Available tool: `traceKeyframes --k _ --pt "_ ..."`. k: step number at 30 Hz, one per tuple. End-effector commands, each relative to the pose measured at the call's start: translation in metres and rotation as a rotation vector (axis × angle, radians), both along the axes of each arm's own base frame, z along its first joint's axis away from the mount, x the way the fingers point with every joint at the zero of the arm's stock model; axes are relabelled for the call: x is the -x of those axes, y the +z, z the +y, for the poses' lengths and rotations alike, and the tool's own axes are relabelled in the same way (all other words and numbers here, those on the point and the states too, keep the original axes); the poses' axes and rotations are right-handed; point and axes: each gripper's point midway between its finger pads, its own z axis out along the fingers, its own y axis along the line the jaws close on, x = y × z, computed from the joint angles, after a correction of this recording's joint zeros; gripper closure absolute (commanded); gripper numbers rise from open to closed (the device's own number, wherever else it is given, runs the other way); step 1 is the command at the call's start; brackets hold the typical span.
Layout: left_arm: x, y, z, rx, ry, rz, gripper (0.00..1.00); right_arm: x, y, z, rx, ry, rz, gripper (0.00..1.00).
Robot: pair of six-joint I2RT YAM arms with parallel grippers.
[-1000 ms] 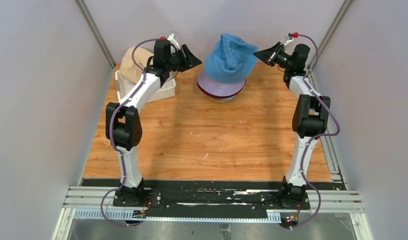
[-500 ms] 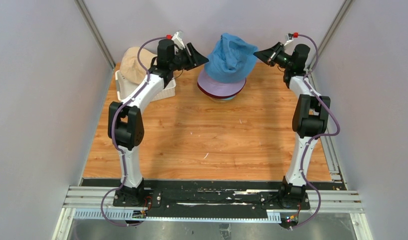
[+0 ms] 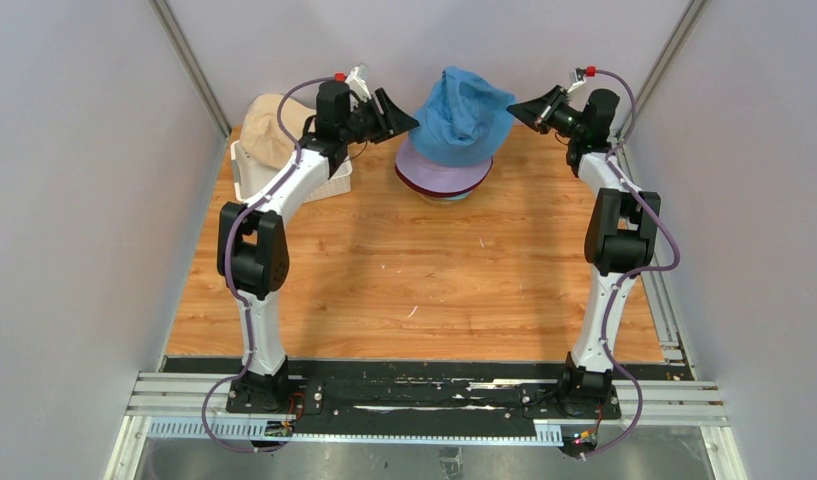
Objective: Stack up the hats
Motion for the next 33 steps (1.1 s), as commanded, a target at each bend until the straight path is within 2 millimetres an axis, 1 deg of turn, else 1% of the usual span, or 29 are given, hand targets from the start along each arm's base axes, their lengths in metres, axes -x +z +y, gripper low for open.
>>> traceKeyframes --k 1,6,13,19,27,29,30,33 --pt "0.003 -0.010 -0.003 0.003 -0.024 0.003 0.48 -0.001 0.007 0.005 0.000 0.010 -0.039 0.99" --pt "0.006 -0.017 -0.003 0.002 -0.029 0.017 0.48 0.000 0.009 0.005 0.000 0.013 -0.041 0.99" --pt "0.008 -0.013 -0.011 0.049 -0.065 0.000 0.48 0.001 0.010 0.007 0.001 0.016 -0.045 0.99" --pt "0.011 -0.015 -0.022 0.072 -0.110 0.006 0.48 0.001 0.011 0.007 -0.001 0.016 -0.046 0.99" --pt "0.010 -0.013 -0.022 0.073 -0.106 0.003 0.50 0.000 0.014 0.008 -0.004 0.018 -0.052 0.99" --pt "0.011 -0.010 -0.021 0.077 -0.104 -0.004 0.55 0.000 0.015 0.010 -0.004 0.020 -0.052 0.99" --pt "0.011 -0.009 -0.021 0.080 -0.103 -0.009 0.59 0.000 0.014 0.010 -0.005 0.021 -0.050 0.99" --pt "0.012 -0.005 -0.020 0.086 -0.094 -0.023 0.80 0.001 0.015 0.011 -0.004 0.024 -0.053 0.99"
